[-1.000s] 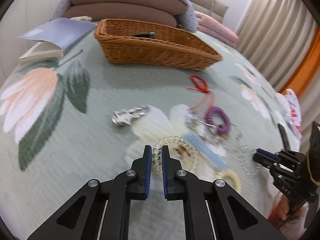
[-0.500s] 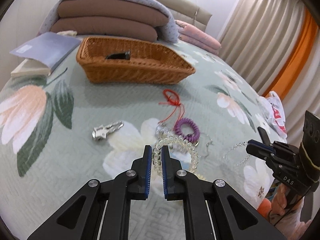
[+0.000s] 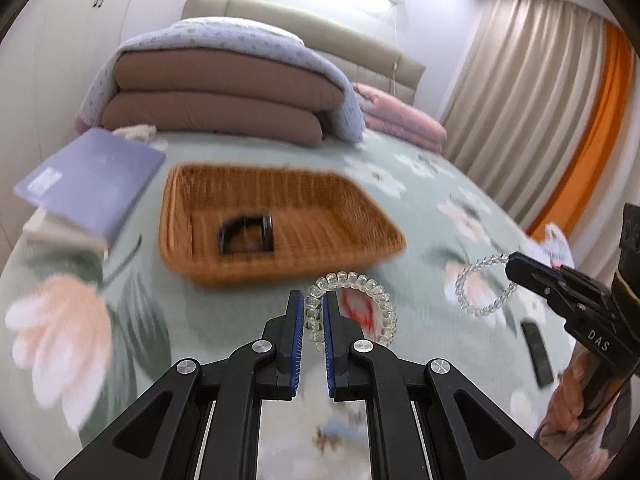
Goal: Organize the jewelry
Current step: 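Drop the pearl bracelet in the basket with the left gripper while the right drops the clear bracelet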
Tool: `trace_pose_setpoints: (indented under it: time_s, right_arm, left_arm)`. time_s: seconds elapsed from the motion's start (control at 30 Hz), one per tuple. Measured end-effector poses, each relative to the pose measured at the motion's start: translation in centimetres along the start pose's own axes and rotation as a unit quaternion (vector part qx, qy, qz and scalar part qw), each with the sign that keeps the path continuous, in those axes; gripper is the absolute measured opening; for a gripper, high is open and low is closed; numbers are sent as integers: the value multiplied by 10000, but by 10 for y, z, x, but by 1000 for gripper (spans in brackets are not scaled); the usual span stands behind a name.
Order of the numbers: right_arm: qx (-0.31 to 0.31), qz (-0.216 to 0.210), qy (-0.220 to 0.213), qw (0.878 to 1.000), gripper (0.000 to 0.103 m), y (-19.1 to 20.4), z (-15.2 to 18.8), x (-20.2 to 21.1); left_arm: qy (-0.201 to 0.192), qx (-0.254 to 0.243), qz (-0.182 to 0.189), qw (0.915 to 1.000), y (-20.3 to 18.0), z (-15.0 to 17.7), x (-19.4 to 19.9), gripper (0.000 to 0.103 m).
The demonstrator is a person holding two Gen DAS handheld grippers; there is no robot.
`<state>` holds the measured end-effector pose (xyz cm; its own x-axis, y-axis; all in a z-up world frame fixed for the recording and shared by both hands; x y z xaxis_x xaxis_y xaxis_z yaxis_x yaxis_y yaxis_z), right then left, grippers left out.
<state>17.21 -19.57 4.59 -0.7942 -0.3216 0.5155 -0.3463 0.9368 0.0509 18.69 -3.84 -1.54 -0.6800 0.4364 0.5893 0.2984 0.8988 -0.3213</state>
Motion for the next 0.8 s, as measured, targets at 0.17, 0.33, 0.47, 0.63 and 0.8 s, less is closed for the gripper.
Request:
trace_pose_setpoints:
  time_s: [0.17,0.33,0.47,0.63,0.8]
  right_arm:
    - [-319,1,62,9995,10,-12,-27,-46]
    - [-762,33,478,9959,10,-36,-26,-102]
    - [-1132,-47,875,9897,10,-55,-7,-135]
    - [-1523,-194,1035,9827,10,-69,9,-153]
    - [-1650,-301,1015,9806,19,-70,10,-149]
  left_arm:
    - [-147,293,188,9993,7,-49,-27,9]
    - [-105,346,-210,9991,7,-69,-75,9]
    - [162,338,-335,9987,9,-63,-115,9]
    - [429,140,-508,9977,8,-53,-147,10]
    - [400,127,-545,9976,11,-50,-144,10]
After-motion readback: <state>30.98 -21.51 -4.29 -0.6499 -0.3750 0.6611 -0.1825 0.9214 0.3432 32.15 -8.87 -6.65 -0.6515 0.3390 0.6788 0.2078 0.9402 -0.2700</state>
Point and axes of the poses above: each gripper's, at about its wrist camera, not at the fingertips, and x roughly against the way its jaws point, y to its left, z to its underside, the point moved 8 cm from there along -x, roughly the way its jaws point
